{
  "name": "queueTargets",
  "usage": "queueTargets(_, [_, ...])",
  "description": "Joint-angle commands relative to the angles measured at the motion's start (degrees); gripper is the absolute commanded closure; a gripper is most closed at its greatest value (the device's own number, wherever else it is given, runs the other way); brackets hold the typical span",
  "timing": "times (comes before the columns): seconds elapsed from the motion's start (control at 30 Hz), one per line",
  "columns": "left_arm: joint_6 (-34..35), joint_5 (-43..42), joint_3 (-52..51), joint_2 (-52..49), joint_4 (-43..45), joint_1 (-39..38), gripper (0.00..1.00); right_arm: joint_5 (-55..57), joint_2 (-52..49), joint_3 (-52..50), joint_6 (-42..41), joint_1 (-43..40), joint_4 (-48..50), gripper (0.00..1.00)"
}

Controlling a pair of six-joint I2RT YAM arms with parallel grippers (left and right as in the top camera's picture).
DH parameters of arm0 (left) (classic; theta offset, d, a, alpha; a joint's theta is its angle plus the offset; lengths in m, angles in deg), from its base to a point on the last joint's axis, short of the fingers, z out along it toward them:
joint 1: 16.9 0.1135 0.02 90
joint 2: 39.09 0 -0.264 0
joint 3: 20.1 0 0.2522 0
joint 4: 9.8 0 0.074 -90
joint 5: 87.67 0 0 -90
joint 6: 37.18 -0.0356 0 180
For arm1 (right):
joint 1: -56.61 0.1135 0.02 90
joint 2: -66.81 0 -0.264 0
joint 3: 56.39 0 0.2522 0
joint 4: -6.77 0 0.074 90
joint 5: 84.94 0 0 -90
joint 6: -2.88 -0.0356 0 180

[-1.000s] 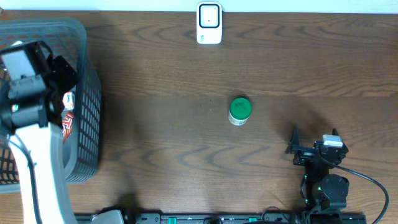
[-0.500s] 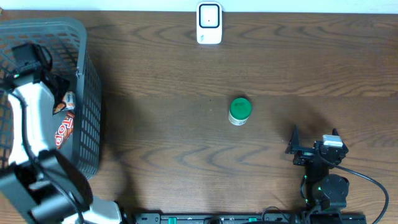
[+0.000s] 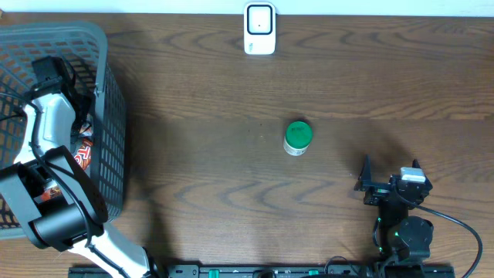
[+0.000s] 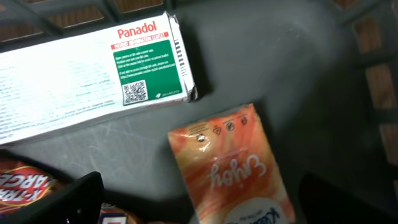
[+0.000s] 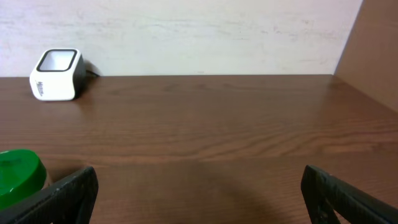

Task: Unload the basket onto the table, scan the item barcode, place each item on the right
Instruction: 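Reach the left gripper into the basket and grasp the orange snack pack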

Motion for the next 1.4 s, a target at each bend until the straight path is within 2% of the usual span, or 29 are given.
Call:
queueTargets(0.0, [1.9, 0.7, -0.4, -0.6, 1.2, 0.0, 0.02, 0.1, 0.2, -0.3, 0.6, -0.5, 0.0, 0.01])
queueTargets(0.3, [4.5, 0.5, -0.4, -3.5, 2.1, 0.0, 0.02, 0.1, 0.2, -0.3, 0.6, -0.5, 0.0, 0.01])
queueTargets(0.67, [4.4, 0.5, -0.4, -7.4, 4.1, 0.0, 0.03, 0.1, 0.2, -0.3, 0.6, -0.5, 0.0, 0.01])
queueTargets(0.93, [4.3, 0.6, -0.4, -7.4, 4.1, 0.0, 0.28, 0.1, 0.2, -0.3, 0.7, -0.5, 0.0, 0.01])
queueTargets(1.1, [3.9, 0.6, -0.4, -7.4, 4.1, 0.0, 0.31, 0.1, 0.2, -0.3, 0.7, -0.5, 0.0, 0.01])
queueTargets(1.3, [3.7, 0.8, -0.4, -7.4, 4.1, 0.4, 0.47, 0.1, 0.2, -0.3, 0.7, -0.5, 0.0, 0.01])
queueTargets(1.37, [3.0, 0.8, -0.4, -7.4, 4.1, 0.8, 0.47, 0.1, 0.1, -0.3, 0.6, -0.5, 0.0, 0.01])
